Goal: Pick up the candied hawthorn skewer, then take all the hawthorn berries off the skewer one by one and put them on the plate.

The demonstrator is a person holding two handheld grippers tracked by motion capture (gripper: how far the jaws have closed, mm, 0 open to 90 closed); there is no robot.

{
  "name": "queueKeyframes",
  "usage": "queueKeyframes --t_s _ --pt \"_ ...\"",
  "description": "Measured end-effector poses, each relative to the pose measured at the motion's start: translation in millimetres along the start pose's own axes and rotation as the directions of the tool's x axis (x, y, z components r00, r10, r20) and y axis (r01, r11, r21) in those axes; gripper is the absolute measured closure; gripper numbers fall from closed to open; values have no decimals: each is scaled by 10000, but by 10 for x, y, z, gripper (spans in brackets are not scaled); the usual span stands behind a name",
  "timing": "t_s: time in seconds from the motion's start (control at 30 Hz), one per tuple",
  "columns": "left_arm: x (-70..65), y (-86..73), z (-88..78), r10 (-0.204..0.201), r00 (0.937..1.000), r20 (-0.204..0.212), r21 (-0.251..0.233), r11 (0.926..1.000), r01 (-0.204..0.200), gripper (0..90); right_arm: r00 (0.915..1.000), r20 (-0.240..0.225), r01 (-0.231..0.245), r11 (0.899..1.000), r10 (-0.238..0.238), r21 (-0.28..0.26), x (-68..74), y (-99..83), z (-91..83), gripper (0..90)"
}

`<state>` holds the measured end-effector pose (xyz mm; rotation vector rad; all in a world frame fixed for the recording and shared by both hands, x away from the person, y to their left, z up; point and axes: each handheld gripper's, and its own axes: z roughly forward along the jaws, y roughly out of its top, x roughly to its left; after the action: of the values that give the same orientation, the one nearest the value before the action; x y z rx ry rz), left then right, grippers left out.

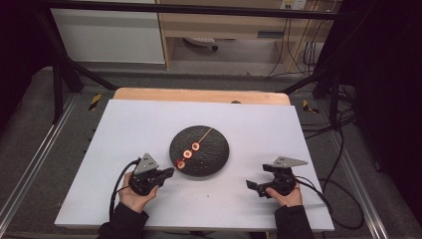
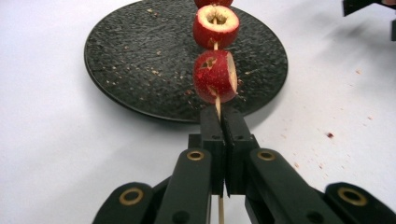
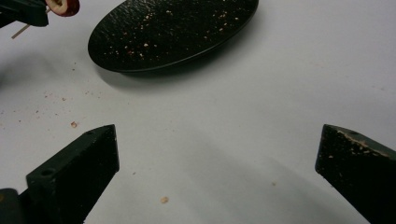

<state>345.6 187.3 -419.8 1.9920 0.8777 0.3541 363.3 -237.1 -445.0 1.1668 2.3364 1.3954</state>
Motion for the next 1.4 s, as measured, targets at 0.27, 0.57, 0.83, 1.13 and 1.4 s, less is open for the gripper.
queueKeyframes --t_s 0.27,0.57,0.83,1.13,1.4 --pt "-18 -84 -63 97 9998 149 -219 9997 -94 883 9992 -302 248 9996 -251 -96 145 86 104 4" --pt "-61 -144 -64 247 9991 339 -286 9993 -238 883 9991 -365 209 9995 -217 -223 293 239 234 4" --pt "-88 -164 -72 335 9988 359 -420 9986 -320 883 9983 -440 361 9981 -383 -497 529 474 395 9" --pt "-164 -174 -58 498 9976 472 -461 9978 -476 883 9944 -1027 176 9964 -261 -828 703 674 600 78" --pt "-218 -163 -50 701 9959 566 -476 9966 -674 883 9830 -1746 -730 9931 561 -916 727 767 854 265"
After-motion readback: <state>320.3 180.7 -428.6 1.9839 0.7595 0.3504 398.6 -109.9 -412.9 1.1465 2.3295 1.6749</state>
